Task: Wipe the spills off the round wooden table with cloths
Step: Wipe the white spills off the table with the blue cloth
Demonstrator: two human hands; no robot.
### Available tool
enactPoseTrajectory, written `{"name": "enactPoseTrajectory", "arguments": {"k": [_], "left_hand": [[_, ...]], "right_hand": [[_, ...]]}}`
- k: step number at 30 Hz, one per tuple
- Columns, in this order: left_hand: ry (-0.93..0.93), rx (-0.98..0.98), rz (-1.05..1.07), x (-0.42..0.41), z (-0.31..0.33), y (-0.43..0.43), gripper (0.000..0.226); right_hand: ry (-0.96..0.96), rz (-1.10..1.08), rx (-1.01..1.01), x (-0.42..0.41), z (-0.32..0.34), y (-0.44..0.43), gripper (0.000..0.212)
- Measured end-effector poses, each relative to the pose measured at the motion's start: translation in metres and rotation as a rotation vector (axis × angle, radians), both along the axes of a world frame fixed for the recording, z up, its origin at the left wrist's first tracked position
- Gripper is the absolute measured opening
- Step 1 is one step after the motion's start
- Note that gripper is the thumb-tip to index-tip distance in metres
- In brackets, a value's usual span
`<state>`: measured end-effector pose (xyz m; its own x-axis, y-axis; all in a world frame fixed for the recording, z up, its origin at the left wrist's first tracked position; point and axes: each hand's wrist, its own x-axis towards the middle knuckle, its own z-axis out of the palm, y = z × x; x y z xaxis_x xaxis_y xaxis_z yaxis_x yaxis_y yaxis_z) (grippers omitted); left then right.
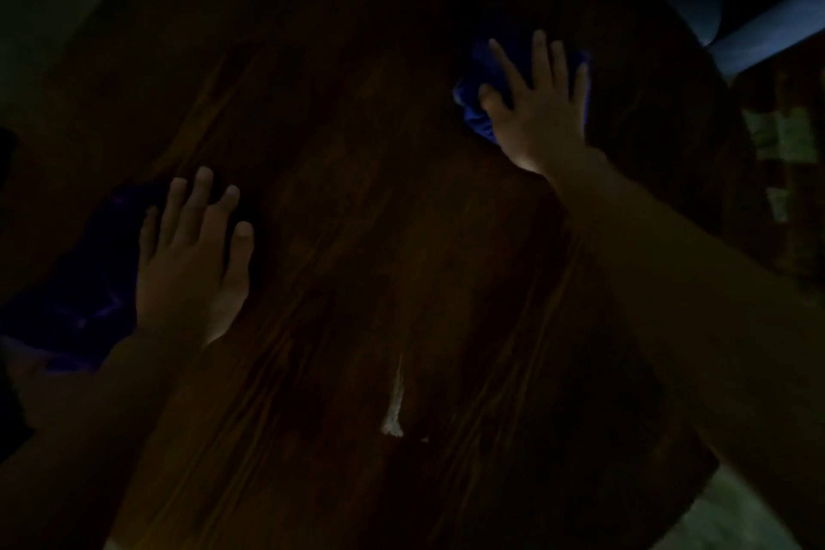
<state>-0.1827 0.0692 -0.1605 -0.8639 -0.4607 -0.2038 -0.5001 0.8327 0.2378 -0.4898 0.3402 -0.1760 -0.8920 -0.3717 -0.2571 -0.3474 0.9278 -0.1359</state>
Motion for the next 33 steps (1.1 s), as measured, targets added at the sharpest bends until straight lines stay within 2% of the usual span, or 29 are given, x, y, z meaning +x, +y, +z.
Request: {"name": "enactPoseTrajectory", "arguments": {"k": [4,6,8,11,13,15,17,20,21,22,23,25,27,29,30,31,32,33], "left_hand": [[-0.07,-0.001,-0.014,0.001,0.013,0.004,0.07],[-0.073,-0.021,-0.037,0.012,0.022,0.015,0.069],[-0.049,0.01,-0.038,0.031,0.031,0.033,0.065],[0.008,0.113,-0.021,0.072,0.041,0.057,0.059],[0.012,0.127,-0.057,0.098,0.041,0.066,0.057],[-0.034,0.117,-0.073,0.12,0.038,0.069,0.058],[-0.127,0.119,-0.101,0.136,0.032,0.074,0.063],[-0.197,0.095,-0.11,0.15,0.022,0.082,0.066],[-0.197,0.093,-0.089,0.15,0.02,0.084,0.066],[-0.196,0.095,-0.064,0.148,0.02,0.085,0.066],[-0.193,0.096,-0.039,0.146,0.02,0.086,0.066],[-0.17,0.078,-0.022,0.143,0.022,0.087,0.064],[-0.129,0.055,-0.064,0.137,0.024,0.089,0.063],[-0.126,0.051,-0.112,0.131,0.023,0.092,0.063],[-0.135,0.057,-0.13,0.126,0.022,0.095,0.065],[-0.14,0.063,-0.146,0.12,0.019,0.099,0.066],[-0.145,0.061,-0.159,0.112,0.015,0.102,0.067],[-0.146,0.048,-0.168,0.104,0.012,0.103,0.067]], "right_hand": [[0.033,-0.153,-0.031,0.096,0.001,0.01,0.063],[0.008,-0.114,-0.052,0.174,0.005,-0.001,0.065],[-0.04,0.089,-0.094,0.256,0.01,-0.009,0.066],[-0.114,0.573,-0.162,0.345,0.011,0.025,0.066],[-0.092,0.838,-0.164,0.351,0.009,0.081,0.065],[-0.066,0.884,-0.122,0.317,0.011,0.134,0.068],[-0.008,0.627,-0.042,0.261,0.011,0.166,0.072],[0.033,-0.178,0.016,0.186,0.01,0.132,0.068],[0.046,-0.353,0.016,0.178,0.009,0.104,0.068],[0.064,-0.389,0.02,0.184,0.009,0.075,0.068],[0.094,-0.295,0.003,0.2,0.009,0.05,0.067],[0.087,0.178,-0.083,0.266,0.008,0.032,0.064],[0.002,0.655,-0.147,0.337,0.011,0.068,0.064],[-0.027,0.947,-0.096,0.35,0.013,0.137,0.069],[-0.005,1.006,-0.029,0.334,0.01,0.173,0.075],[0.019,0.957,0.049,0.312,0.005,0.204,0.082],[0.031,0.786,0.098,0.285,0.002,0.227,0.087],[0.049,0.523,0.098,0.261,0.002,0.238,0.084]]}}
